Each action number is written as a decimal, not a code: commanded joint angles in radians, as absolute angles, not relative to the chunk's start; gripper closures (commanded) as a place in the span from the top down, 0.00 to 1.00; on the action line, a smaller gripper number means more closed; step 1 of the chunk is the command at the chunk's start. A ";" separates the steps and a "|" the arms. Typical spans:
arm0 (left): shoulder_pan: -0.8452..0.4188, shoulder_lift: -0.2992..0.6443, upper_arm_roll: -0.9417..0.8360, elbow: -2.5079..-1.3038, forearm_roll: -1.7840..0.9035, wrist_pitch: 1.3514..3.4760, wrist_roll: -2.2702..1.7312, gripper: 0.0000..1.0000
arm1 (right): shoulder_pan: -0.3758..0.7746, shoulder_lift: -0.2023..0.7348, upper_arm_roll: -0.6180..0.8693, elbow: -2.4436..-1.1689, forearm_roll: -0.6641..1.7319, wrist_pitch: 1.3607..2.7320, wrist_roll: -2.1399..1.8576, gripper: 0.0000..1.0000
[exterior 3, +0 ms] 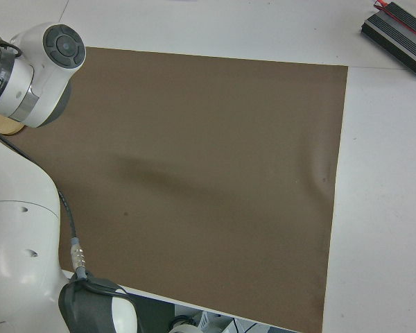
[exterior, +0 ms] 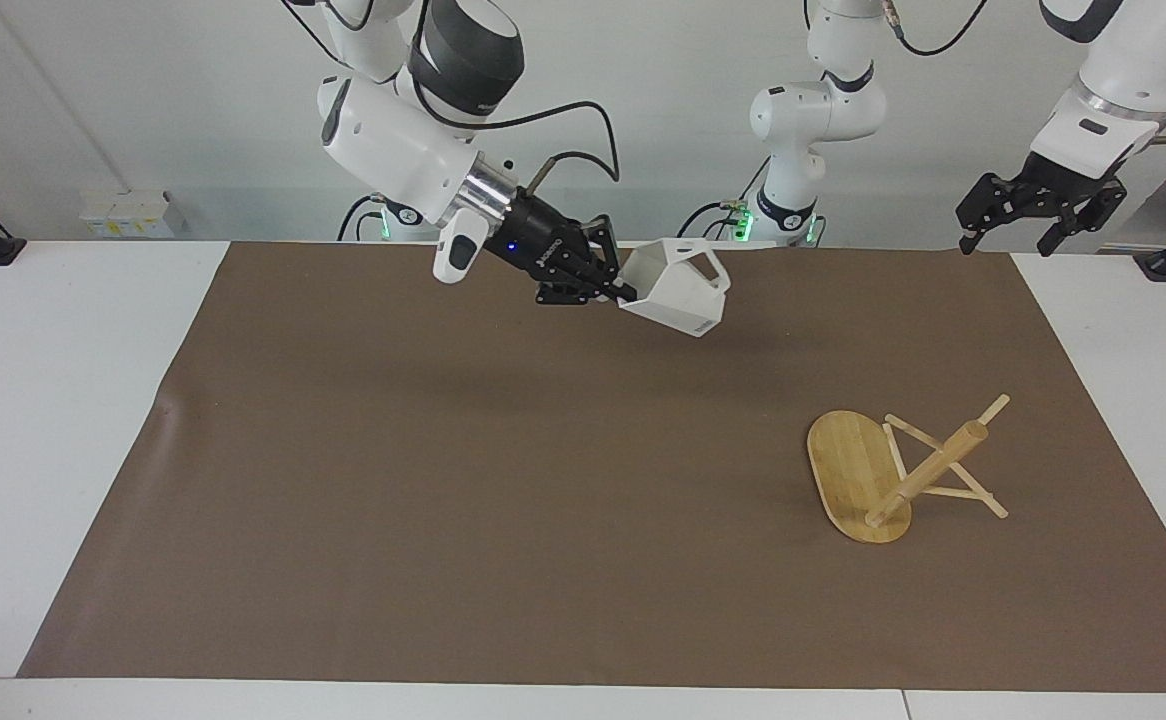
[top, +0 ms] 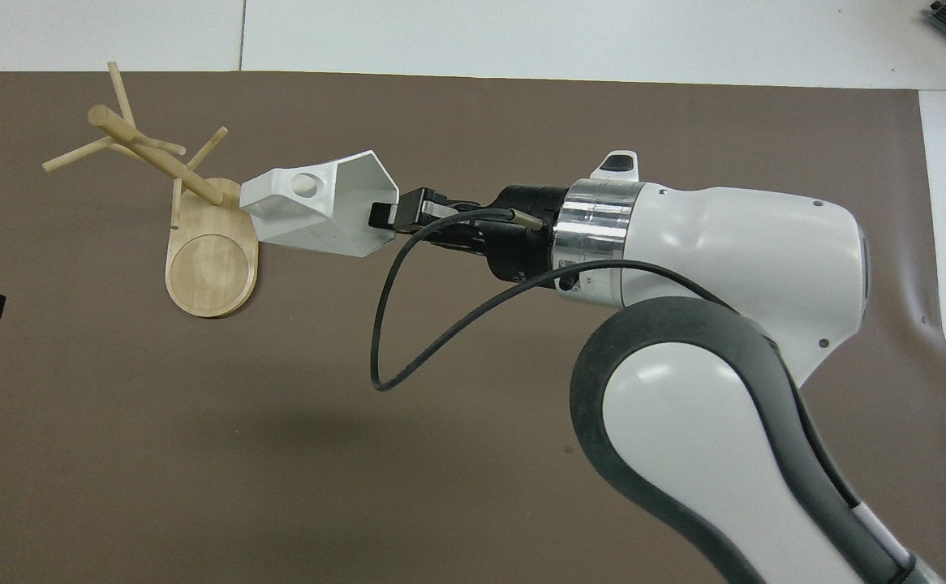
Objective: Hang cup on rack
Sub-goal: 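Lift the white cup with the right gripper toward the mug tree, then hold the cup with the right gripper while the left gripper reaches it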
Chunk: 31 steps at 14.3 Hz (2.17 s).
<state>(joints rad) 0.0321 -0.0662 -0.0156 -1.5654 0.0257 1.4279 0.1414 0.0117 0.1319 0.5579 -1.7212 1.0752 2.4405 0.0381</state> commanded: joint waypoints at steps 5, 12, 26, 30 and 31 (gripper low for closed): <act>0.021 -0.089 -0.020 -1.606 -0.040 1.511 0.326 1.00 | 0.011 0.167 0.611 -1.693 1.075 2.444 0.061 0.00; 0.020 -0.153 -0.021 -1.773 -0.208 1.700 0.687 1.00 | 0.014 0.167 0.615 -1.703 1.062 2.441 0.081 0.00; -0.052 -0.241 -0.025 -1.982 -0.537 1.954 1.081 1.00 | 0.015 0.164 0.615 -1.718 1.045 2.441 0.089 0.00; -0.054 -0.221 -0.025 -1.974 -0.597 1.976 1.164 1.00 | 0.015 0.164 0.615 -1.718 0.986 2.434 0.097 0.00; -0.054 -0.209 -0.025 -1.971 -0.621 1.977 1.183 1.00 | 0.015 0.164 0.615 -1.718 0.985 2.433 0.104 0.00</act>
